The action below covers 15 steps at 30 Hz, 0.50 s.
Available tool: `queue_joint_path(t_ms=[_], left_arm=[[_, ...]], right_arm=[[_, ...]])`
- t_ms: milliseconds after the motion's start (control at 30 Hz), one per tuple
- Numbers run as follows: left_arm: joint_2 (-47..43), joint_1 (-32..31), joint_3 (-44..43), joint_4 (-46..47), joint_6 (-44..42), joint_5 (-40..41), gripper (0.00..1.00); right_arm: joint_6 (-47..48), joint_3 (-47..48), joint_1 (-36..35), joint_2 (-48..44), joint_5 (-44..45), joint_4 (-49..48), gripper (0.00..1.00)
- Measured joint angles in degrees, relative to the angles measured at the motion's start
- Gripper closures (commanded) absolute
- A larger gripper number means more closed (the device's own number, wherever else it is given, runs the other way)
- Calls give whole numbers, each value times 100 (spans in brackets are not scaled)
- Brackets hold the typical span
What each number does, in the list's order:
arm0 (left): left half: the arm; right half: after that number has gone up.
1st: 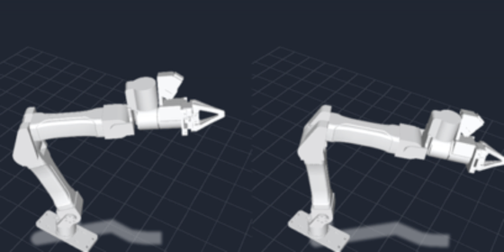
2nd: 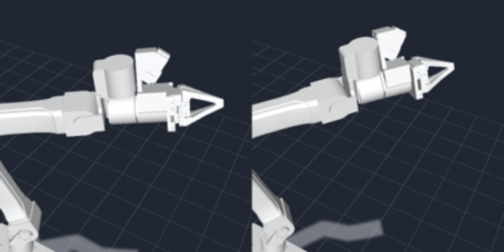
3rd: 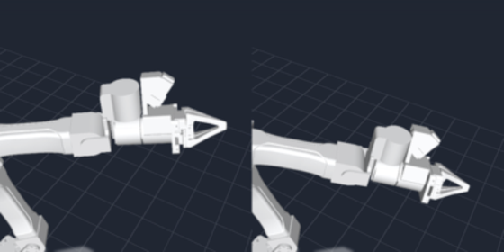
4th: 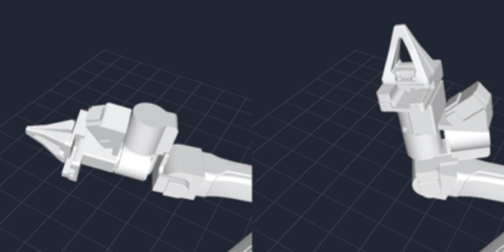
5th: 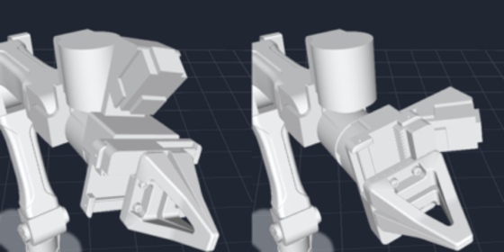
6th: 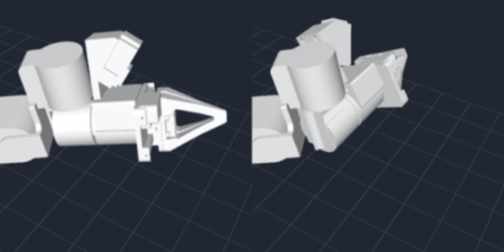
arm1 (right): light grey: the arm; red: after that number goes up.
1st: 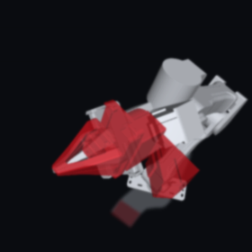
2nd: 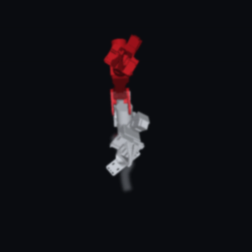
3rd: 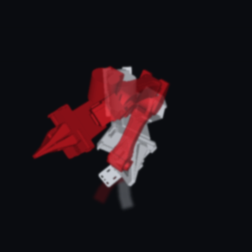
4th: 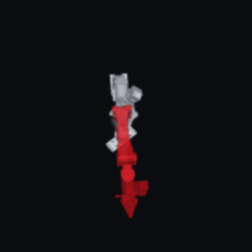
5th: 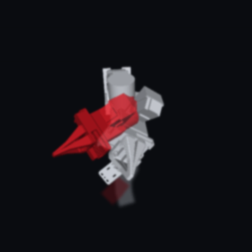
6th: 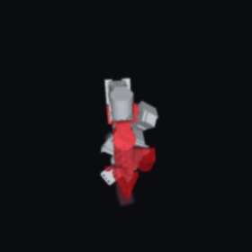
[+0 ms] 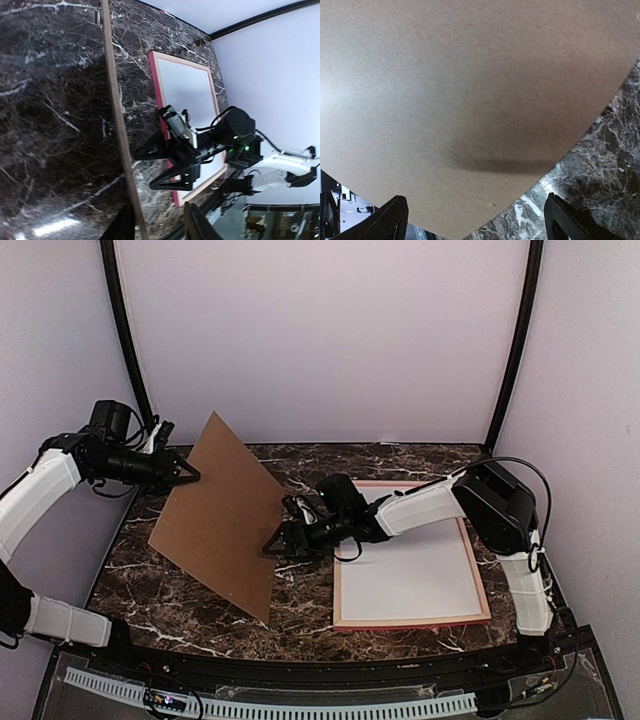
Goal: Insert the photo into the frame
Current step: Turn over the backboard.
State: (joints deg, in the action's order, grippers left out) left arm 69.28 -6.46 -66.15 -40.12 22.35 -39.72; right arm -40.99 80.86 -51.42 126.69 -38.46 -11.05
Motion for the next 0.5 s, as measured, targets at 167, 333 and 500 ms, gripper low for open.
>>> queue_joint_path(t_ms=[167,333,500], left_arm=[[-98,-332,70,374,389,-254,47],[-168,-758,74,846,765,-452,42],[-166,-1147,72,1226,1016,-503,39]], right_arm=[[-378,-72,11,2,-302,-557,5],[-785,-199,44,17,-599,-1172,4],[-1058,-498,190,7,-807,-1606,4]])
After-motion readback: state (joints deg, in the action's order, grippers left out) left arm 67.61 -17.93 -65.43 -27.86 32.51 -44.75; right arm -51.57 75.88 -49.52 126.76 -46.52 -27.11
